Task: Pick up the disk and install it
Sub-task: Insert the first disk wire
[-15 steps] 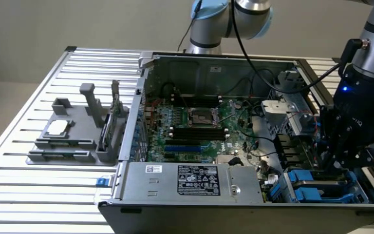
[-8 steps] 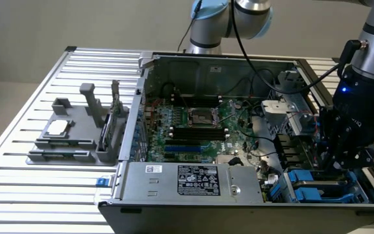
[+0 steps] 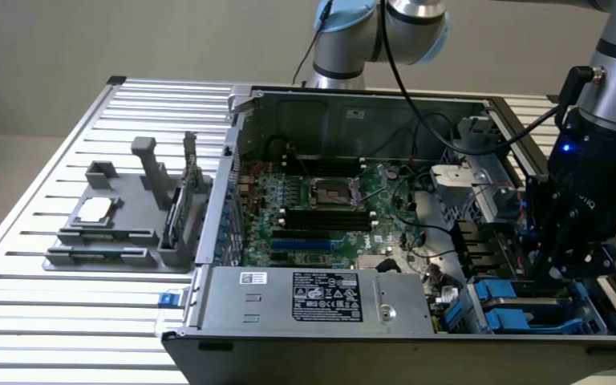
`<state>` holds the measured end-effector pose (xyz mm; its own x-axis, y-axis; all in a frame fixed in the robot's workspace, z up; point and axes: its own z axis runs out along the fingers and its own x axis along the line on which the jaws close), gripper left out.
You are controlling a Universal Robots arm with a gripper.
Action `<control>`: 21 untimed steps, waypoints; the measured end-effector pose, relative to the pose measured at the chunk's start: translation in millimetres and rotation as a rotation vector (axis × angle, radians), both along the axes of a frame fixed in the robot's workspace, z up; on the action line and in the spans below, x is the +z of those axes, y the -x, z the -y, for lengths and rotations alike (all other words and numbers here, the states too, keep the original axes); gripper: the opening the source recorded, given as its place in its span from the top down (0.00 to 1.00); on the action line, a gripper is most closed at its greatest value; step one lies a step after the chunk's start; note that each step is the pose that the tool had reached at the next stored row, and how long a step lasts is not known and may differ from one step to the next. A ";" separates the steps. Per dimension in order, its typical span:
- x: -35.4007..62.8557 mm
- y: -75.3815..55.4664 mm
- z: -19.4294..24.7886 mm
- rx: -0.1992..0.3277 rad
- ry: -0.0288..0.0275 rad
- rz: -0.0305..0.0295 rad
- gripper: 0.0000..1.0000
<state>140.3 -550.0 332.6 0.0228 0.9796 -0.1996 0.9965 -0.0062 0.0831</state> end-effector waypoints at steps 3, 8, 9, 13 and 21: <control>0.0 0.0 -0.2 0.000 0.0030 0.0000 0.84; 0.0 0.0 -1.1 0.000 0.0071 0.0000 0.84; 0.1 -0.1 -1.4 0.000 0.0078 0.0000 0.84; 0.0 -0.7 -1.8 0.000 0.0093 0.0000 0.84; 0.0 -1.8 -1.9 0.000 0.0099 -0.0002 0.84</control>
